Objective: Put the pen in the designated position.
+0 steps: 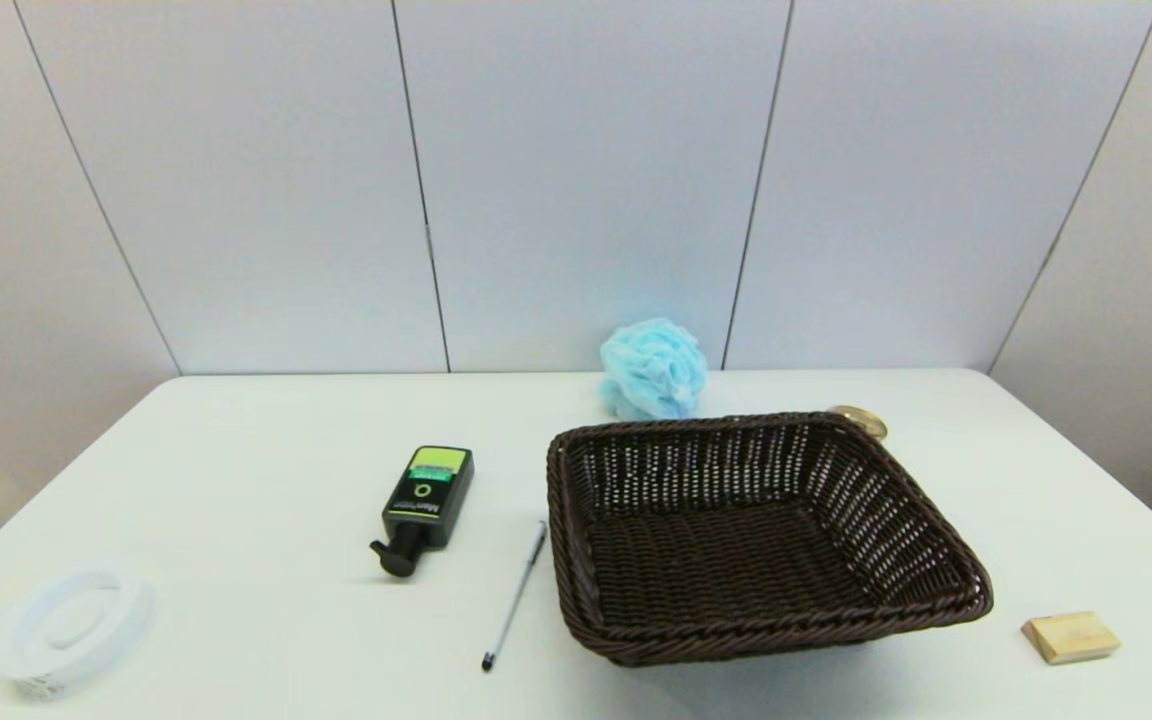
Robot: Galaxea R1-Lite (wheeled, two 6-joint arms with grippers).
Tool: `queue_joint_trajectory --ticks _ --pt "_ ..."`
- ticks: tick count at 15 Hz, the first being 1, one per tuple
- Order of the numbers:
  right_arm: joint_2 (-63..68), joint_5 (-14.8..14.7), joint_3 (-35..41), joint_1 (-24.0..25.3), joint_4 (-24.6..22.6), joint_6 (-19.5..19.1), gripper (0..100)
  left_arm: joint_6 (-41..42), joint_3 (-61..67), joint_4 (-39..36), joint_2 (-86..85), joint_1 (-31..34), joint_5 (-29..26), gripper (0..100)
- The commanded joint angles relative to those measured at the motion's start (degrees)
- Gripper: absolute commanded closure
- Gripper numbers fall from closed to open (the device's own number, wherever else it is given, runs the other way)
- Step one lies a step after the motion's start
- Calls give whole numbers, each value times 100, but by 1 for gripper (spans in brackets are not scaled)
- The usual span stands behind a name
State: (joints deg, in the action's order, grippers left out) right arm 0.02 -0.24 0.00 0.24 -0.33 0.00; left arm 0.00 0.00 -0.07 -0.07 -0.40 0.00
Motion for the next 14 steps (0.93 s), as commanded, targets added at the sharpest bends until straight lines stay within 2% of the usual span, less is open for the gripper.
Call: queue_joint_trajectory --ticks 1,14 --pt "6 -2 9 2 -20 26 0 0 9 -1 7 5 0 0" --pt "6 -2 0 2 -20 26 0 0 0 -1 7 -4 0 0"
